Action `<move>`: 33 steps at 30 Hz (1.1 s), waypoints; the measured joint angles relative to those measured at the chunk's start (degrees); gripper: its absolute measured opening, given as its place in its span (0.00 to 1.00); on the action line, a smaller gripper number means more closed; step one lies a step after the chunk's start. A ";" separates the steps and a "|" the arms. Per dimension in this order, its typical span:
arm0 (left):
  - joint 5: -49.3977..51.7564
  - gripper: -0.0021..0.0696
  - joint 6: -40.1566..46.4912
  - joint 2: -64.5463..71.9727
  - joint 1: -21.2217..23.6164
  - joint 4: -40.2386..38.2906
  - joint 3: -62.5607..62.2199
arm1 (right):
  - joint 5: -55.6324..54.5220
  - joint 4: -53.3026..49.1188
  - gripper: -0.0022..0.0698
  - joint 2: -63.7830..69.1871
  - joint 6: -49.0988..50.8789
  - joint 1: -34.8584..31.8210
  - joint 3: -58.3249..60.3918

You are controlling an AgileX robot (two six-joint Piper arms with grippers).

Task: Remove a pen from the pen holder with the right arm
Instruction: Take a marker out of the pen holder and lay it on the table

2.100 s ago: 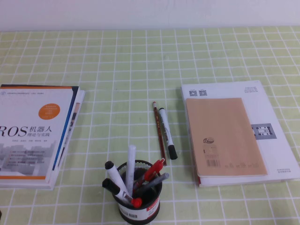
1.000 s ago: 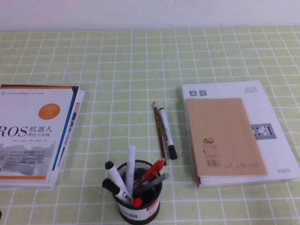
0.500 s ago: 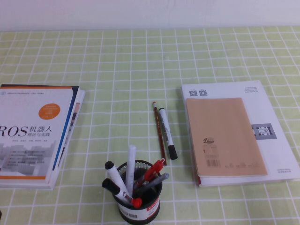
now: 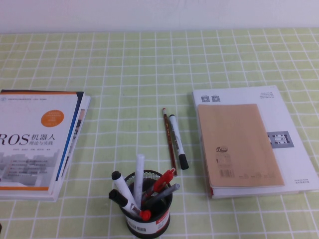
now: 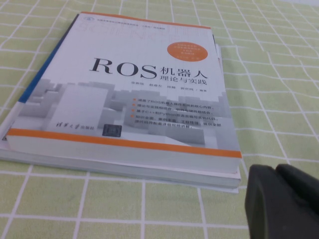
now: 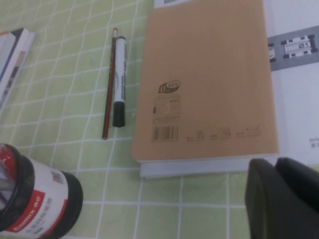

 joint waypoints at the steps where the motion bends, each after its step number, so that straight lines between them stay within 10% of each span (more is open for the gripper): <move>1: 0.00 0.02 0.00 0.00 0.00 0.00 0.00 | 0.22 -0.24 0.01 2.24 -0.93 0.00 -1.03; 10: 0.00 0.02 0.00 0.00 0.00 0.00 0.00 | -2.25 0.20 0.01 14.50 -5.76 5.43 -8.50; 25: 0.00 0.02 0.00 0.00 0.00 0.00 0.00 | -32.91 -0.84 0.03 25.46 -6.20 49.25 -11.08; 33: 0.00 0.02 0.00 0.00 0.00 0.00 0.00 | -53.37 -10.02 0.33 31.55 -5.38 61.00 -7.54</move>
